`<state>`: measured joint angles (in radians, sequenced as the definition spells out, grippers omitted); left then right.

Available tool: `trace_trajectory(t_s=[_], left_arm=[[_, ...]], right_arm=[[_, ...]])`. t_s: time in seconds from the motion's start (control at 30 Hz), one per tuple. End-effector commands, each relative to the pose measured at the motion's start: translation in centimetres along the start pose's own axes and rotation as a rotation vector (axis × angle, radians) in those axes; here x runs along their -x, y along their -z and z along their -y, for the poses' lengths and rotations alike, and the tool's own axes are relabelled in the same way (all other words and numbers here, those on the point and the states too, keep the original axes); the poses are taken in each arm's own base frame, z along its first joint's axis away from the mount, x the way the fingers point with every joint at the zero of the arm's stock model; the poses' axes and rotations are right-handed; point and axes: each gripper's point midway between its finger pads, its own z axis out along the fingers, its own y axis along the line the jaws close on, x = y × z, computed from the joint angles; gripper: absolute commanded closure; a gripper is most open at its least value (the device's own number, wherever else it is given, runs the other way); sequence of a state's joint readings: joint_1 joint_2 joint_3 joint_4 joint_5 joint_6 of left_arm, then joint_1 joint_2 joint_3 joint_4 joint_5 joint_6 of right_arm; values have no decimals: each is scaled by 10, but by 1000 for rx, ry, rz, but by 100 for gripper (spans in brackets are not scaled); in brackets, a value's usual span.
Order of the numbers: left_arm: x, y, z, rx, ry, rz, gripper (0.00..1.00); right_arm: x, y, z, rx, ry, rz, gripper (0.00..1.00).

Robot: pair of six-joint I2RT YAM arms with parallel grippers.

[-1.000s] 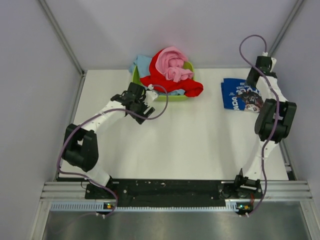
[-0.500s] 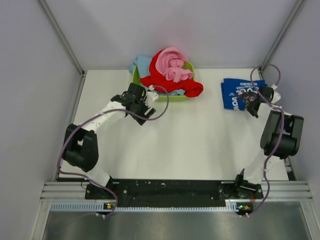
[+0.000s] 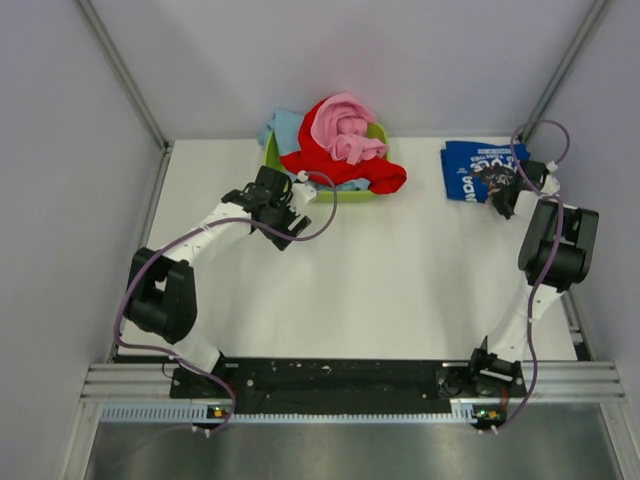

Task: Fold and stack the t-shirts
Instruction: Put the neatly folded tshirt into the corner of the board with the right arm

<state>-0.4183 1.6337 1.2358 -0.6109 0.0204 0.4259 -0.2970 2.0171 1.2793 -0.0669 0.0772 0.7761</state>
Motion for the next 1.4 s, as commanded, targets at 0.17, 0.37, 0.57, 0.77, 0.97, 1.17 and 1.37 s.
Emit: trace_trajectory(t_s=[0.17,0.37,0.57,0.77,0.97,1.17,1.37], left_arm=[[10,12,-11,43,-10,54,17],[12,32,-37,123,106,146,11],[-15,64,-79,248,297,334,1],[-63,68,-101,415,439,552,1],[-102,65,-105,519,553,690,1],[-98,74,-94,563,460,870,1],[-87,70,-105,555,452,889,1]], right_arm=[[34,43,-21,68,218,96,84],[39,130,-42,42,466,288,1],[13,200,-55,276,492,413,1],[-31,228,-38,446,606,490,1],[-66,214,2,470,626,502,1],[-95,202,5,534,699,475,1],[-102,213,-14,684,727,538,1]])
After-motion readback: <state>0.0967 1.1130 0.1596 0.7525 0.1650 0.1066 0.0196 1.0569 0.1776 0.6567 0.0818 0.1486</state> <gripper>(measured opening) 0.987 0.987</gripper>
